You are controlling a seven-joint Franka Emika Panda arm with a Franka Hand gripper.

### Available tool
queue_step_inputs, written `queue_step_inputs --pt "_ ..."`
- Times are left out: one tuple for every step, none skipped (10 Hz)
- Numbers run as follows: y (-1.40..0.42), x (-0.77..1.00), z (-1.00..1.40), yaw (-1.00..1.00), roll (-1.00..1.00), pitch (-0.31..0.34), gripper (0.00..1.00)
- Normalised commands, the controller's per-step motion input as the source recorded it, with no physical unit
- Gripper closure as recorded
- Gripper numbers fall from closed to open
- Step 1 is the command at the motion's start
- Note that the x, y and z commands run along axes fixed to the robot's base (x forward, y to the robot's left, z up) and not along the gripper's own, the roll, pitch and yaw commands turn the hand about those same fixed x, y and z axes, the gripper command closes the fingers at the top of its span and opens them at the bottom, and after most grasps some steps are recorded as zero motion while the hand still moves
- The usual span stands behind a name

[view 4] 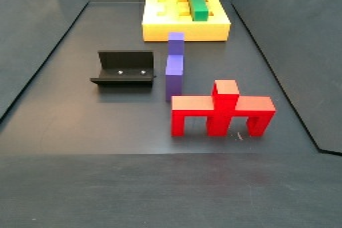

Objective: Pick up the blue object. Move up. Move to above the board. Insert the blue object.
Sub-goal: Insert the blue object.

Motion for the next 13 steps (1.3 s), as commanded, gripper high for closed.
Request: queue_step_inputs --pt "-0.23 0.06 -1.00 0.13 0.00 -0.094 1.00" --pt "-0.34 0.56 -0.93 0.12 0.00 -0.044 1.00" --pt "-0.50 0.75 -0.76 0.00 0.00 -0.047 1.00" --pt "-0.43 0.48 -0.91 0.08 0.07 -0.127 1.00" --pt "-0.33 0.37 -0.83 0.19 0.17 -0.113 1.00" --pt "-0.25 0.33 -0.77 0.19 0.20 -0.104 1.00" --pt "-0.04 0.23 -0.61 0.21 0.28 -0.084 1.00" --pt "0.00 0.24 -0.52 0.19 0.33 -0.054 1.00" --pt "0.00 0.33 -0.49 0.14 0.27 0.000 1.00" --pt "-0.01 0.00 -0.56 0.00 0.12 -0.059 1.00" --pt "0.00 -0.15 -0.38 -0.05 0.04 -0.037 1.00" --pt "0.07 -0.15 -0.29 -0.08 0.01 -0.030 1.00" --pt "0.09 -0.07 -0.22 -0.10 0.01 0.000 1.00"
